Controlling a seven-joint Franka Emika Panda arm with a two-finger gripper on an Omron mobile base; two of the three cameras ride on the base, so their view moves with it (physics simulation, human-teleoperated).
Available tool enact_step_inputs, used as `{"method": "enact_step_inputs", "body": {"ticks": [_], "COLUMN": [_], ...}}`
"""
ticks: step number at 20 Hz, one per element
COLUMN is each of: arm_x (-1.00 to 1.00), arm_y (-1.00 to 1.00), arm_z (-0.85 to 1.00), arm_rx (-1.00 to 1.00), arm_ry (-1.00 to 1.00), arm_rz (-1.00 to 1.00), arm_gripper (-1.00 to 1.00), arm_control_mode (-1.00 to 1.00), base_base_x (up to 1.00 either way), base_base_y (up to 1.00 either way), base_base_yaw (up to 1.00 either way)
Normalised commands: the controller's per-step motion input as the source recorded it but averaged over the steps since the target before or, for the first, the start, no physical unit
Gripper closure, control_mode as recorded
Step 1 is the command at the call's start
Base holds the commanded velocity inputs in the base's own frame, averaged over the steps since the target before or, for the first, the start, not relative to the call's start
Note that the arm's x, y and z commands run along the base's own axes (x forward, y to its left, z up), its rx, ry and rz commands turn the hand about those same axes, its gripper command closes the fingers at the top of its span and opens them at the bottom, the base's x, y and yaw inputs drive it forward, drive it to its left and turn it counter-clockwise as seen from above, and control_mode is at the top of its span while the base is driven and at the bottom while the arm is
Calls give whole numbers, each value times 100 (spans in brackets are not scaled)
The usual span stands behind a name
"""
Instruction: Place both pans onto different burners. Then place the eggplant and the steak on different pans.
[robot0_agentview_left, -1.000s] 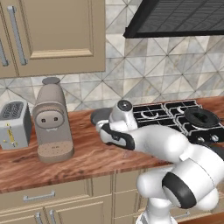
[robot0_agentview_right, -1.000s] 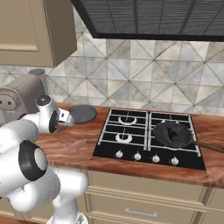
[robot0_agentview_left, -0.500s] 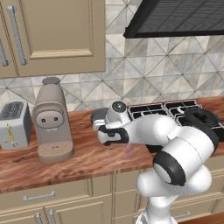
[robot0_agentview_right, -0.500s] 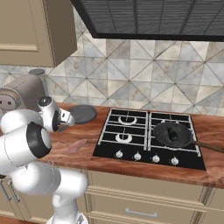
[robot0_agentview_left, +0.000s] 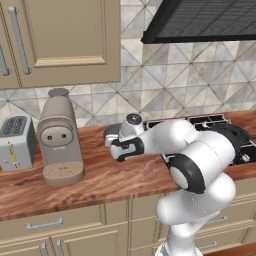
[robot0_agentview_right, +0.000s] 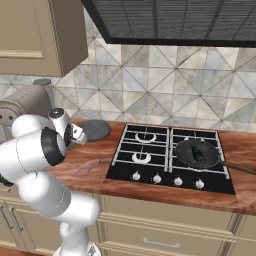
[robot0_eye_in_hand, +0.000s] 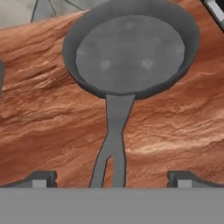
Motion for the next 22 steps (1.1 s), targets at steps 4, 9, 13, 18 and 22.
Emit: {"method": "enact_step_inputs", "body": {"ticks": [4, 9, 13, 18, 22], "arm_x": [12, 10, 11, 14, 14], "arm_y": [4, 12, 14, 10, 4], "arm_z": [-20, -20, -18, -20, -20], "arm_rx": [3, 1, 0, 0, 2], "arm_ry": [5, 4, 3, 4, 5], "arm_rz": [-6, -6, -6, -7, -7], "arm_gripper": [-100, -100, -100, -100, -100], "arm_control_mode": [-100, -100, -100, -100, -100], "base_base_x": [0, 0, 0, 0, 0], "base_base_y": [0, 0, 0, 0, 0], "base_base_yaw": [0, 0, 0, 0, 0]}}
